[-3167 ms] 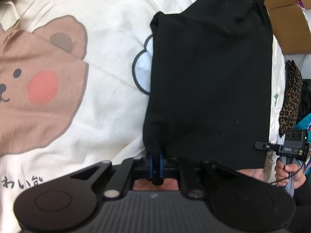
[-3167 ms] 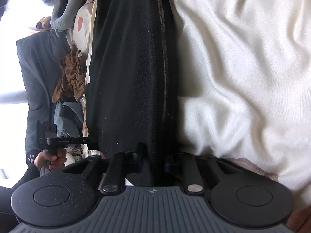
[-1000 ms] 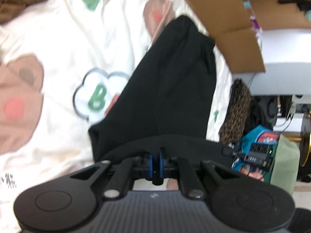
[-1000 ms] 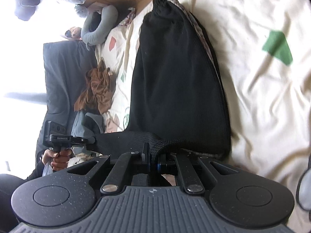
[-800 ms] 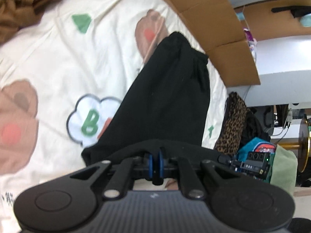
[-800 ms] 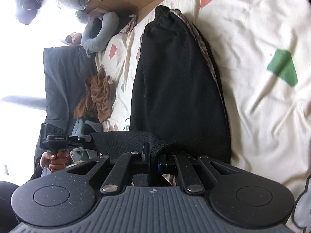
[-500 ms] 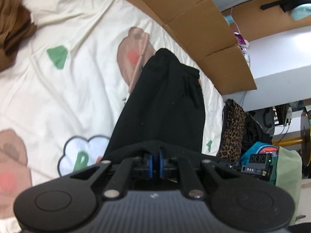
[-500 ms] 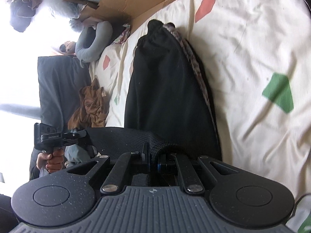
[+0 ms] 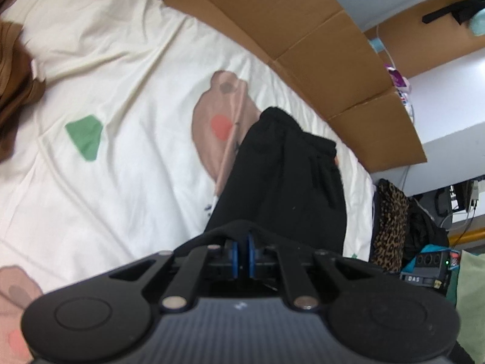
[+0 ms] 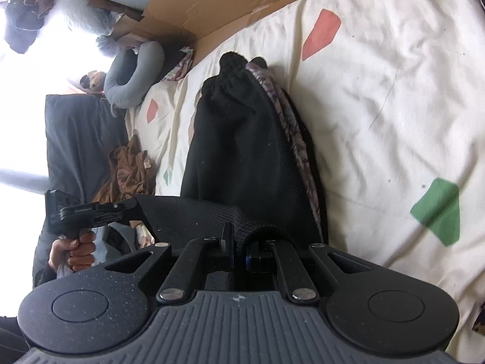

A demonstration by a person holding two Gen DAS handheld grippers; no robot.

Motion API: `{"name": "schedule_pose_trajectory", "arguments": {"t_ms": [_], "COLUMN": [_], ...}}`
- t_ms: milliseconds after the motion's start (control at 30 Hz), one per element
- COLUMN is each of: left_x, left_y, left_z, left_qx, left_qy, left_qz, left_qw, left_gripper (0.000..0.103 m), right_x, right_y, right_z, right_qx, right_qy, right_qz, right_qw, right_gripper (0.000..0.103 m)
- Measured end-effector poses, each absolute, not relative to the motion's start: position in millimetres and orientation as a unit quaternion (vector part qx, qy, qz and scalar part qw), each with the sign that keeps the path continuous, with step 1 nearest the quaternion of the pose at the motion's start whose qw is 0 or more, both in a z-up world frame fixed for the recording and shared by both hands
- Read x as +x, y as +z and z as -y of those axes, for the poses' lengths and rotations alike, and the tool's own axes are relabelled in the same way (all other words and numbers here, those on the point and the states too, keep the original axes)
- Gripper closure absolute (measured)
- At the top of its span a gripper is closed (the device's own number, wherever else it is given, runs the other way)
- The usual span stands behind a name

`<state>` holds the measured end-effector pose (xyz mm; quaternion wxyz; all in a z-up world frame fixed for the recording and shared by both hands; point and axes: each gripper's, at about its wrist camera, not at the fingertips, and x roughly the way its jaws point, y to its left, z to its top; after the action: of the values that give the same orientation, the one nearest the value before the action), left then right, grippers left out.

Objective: Fold clothes

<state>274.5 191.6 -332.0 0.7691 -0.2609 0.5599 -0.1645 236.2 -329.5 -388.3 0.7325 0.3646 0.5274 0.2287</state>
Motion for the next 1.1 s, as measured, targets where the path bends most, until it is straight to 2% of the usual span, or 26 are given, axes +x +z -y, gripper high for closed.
{"name": "schedule_pose_trajectory", "arguments": {"t_ms": [167, 733, 767, 833, 900, 967, 1033, 1100], "left_x": [282.5, 312.2, 312.6, 312.4, 310.9, 307.8, 303.6, 298.1], "left_y": [-324.9, -352.7, -353.5, -356.0, -356.4, -354.3, -351.2, -347.8], "left_z": [-184.4, -174.6, -174.7, -176.0, -177.0, -178.8, -181.8, -184.1], "left_qx": [-0.245, -0.239, -0.236, -0.235, -0.229, -0.221, -0.218, -0.212], "left_qy": [-0.169, -0.150, -0.149, -0.145, -0.138, -0.134, -0.132, -0.129], "left_qz": [-0.547, -0.539, -0.538, -0.540, -0.540, -0.536, -0.531, -0.529], "left_qw": [0.783, 0.794, 0.795, 0.795, 0.798, 0.804, 0.808, 0.812], "left_gripper": [0.096, 0.095, 0.095, 0.094, 0.088, 0.085, 0.078, 0.070], "right_x": [244.8, 262.9, 261.9, 259.7, 256.5, 252.0, 247.3, 242.2], "right_y": [-391.4, -407.6, -407.9, -408.1, -405.0, -399.2, -393.0, -388.0], "right_z": [335.3, 342.7, 345.1, 350.1, 359.3, 366.7, 372.3, 374.4], "right_qx": [0.375, 0.389, 0.391, 0.396, 0.408, 0.412, 0.411, 0.403], "right_qy": [0.217, 0.174, 0.170, 0.160, 0.153, 0.148, 0.142, 0.139], "right_qz": [-0.524, -0.528, -0.528, -0.526, -0.517, -0.506, -0.496, -0.492], "right_qw": [0.733, 0.734, 0.734, 0.735, 0.737, 0.743, 0.752, 0.759], "right_gripper": [0.098, 0.094, 0.091, 0.073, 0.066, 0.064, 0.051, 0.050]}}
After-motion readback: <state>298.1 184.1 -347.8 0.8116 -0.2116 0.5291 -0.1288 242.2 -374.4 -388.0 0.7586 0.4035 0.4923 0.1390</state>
